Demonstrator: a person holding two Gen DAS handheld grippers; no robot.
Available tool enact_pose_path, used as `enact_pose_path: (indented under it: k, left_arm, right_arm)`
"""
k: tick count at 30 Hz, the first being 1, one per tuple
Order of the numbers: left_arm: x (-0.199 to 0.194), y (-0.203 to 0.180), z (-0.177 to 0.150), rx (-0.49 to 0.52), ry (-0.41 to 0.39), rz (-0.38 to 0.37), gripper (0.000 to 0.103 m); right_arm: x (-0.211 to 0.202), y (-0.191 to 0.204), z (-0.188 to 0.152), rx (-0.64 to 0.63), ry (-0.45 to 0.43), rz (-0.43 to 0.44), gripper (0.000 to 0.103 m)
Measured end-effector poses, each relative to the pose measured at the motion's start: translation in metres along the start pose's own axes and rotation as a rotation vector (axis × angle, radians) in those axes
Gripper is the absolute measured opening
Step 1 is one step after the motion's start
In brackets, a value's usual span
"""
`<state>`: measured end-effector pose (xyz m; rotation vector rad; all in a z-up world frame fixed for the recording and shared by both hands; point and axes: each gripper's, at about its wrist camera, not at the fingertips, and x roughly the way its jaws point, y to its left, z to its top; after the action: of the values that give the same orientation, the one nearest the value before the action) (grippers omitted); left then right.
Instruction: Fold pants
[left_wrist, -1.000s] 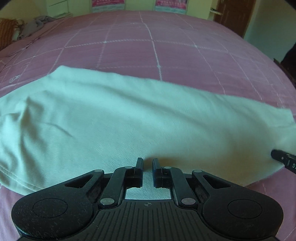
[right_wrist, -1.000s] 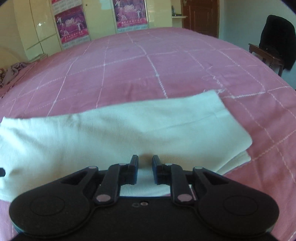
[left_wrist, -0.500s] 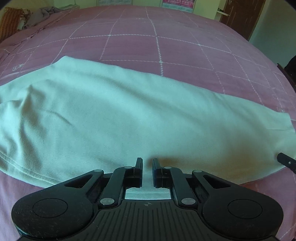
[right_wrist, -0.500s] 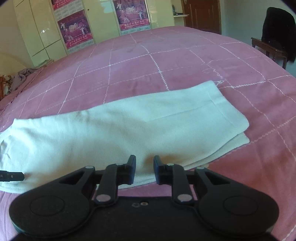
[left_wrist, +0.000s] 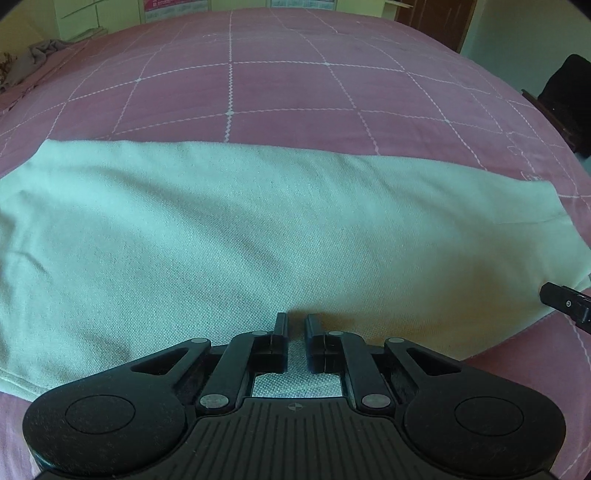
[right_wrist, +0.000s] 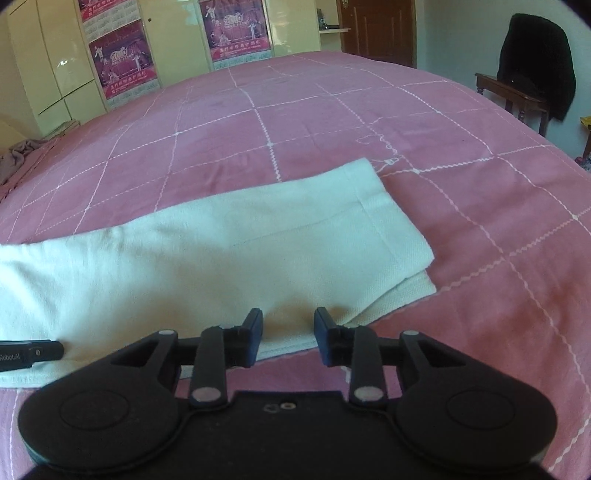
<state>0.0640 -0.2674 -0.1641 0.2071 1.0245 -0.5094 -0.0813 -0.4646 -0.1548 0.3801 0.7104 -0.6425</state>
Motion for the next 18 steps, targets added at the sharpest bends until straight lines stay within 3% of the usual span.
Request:
enact_pose_path:
  k: [9,18]
  left_arm:
    - [-0.015,-0.006,0.006,-0.065,0.004,-0.033,0.01]
    - [-0.007,-0.024,0.003,-0.011,-0.011,-0.021,0.011]
  right_arm:
    - [-0.017,-0.015,0.009,0.07,-0.035,0.02,0.034]
    - [-0.02,-0.056,0.009,0.19,-0.007,-0.03,0.04]
